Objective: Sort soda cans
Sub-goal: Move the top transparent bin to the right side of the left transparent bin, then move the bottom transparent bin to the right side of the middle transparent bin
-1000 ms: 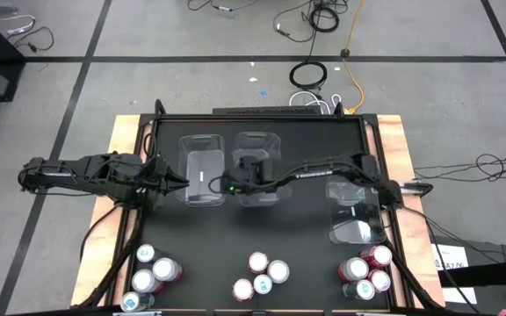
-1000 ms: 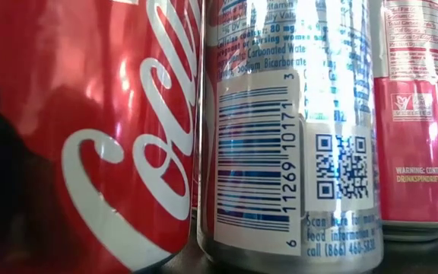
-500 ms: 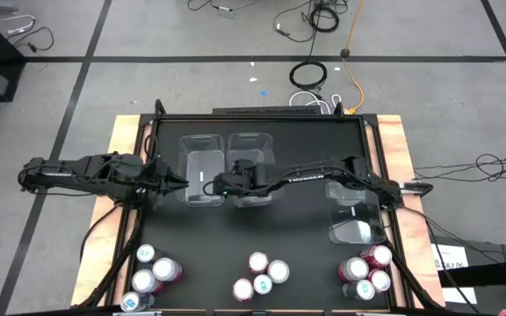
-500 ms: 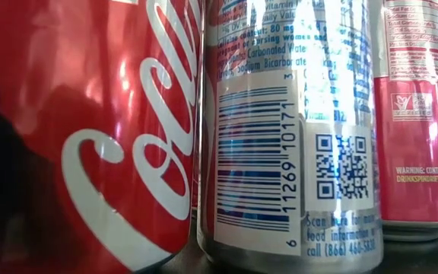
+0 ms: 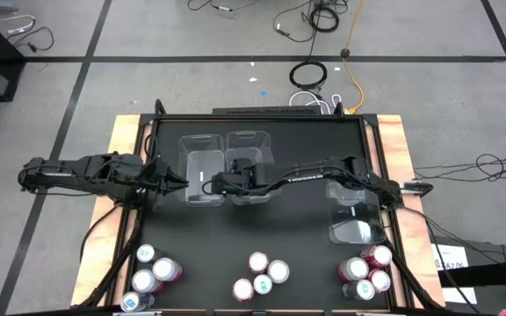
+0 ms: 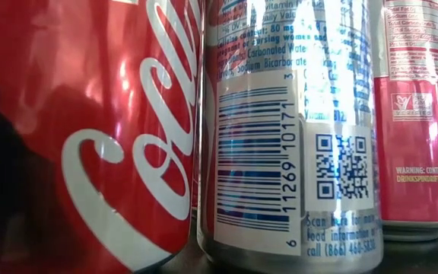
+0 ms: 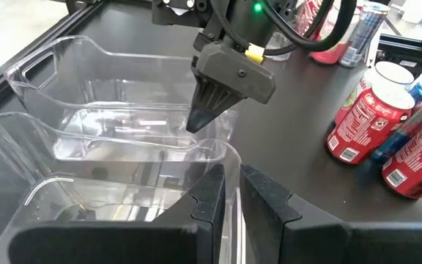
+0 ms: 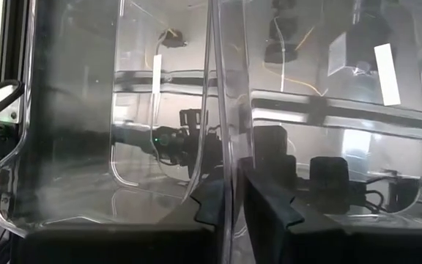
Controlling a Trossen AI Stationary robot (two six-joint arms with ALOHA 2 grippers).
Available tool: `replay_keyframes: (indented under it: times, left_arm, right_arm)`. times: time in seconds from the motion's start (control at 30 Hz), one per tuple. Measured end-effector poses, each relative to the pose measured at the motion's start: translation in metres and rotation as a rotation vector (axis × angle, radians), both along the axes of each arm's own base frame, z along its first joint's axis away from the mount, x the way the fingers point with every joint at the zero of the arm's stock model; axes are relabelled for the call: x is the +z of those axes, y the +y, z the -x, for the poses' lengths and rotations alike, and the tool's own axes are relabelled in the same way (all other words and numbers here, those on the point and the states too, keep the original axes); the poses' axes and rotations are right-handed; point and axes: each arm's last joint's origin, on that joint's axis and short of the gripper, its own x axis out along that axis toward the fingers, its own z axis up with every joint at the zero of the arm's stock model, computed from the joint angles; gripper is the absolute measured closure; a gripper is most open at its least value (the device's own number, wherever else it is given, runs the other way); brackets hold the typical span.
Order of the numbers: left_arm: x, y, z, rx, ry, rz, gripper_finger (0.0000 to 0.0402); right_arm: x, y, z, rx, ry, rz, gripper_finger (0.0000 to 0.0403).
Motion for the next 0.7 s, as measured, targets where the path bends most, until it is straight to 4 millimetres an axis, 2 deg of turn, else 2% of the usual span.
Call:
replay_keyframes:
  times: [0.47, 0.57, 0.7]
  left_arm:
    - [0.000, 0.000, 0.000, 0.000, 0.000, 0.000, 0.0348]
    - [0.000, 0.000, 0.000, 0.001, 0.000, 0.001, 0.0348]
    - [0.000, 0.000, 0.000, 0.001, 0.002, 0.002, 0.0348]
  right_arm:
    - [0.000, 0.006, 0.000, 0.059, 0.019, 0.026, 0.0330]
    - [0.004, 0.003, 0.002, 0.085, 0.022, 0.041, 0.0324]
    - [0.021, -0.001, 0.008, 0.114, 0.016, 0.066, 0.0321]
